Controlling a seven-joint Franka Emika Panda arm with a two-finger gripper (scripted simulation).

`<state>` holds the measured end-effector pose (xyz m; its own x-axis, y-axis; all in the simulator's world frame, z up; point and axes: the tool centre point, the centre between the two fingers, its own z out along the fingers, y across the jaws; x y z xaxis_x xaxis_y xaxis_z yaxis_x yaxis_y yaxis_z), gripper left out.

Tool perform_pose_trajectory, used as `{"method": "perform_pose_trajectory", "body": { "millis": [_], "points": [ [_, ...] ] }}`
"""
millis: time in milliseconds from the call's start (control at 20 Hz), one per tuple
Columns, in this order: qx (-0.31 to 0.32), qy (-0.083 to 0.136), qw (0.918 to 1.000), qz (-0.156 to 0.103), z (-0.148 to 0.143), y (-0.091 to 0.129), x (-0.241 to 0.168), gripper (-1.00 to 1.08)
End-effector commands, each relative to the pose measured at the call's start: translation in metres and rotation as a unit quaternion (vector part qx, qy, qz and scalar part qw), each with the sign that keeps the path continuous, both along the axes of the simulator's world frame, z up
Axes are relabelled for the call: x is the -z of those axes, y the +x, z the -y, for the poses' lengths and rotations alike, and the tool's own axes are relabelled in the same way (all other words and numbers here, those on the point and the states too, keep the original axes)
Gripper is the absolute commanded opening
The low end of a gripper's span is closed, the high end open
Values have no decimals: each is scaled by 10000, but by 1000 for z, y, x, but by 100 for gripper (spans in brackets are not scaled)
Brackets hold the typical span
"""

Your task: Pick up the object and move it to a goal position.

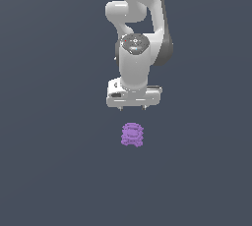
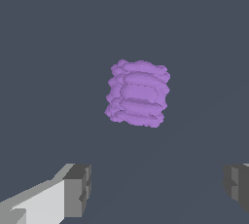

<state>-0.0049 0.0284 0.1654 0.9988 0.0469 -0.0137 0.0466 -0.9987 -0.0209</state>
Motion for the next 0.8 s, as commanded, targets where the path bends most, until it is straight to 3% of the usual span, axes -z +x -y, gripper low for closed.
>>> {"method": "perform_pose_trajectory", "body": {
  "millis": [0, 750],
  "points": [
    [0, 0, 10000, 0, 0, 0, 0, 100],
    [-175, -113, 9998, 10, 3, 4, -1, 100]
  ]
}}
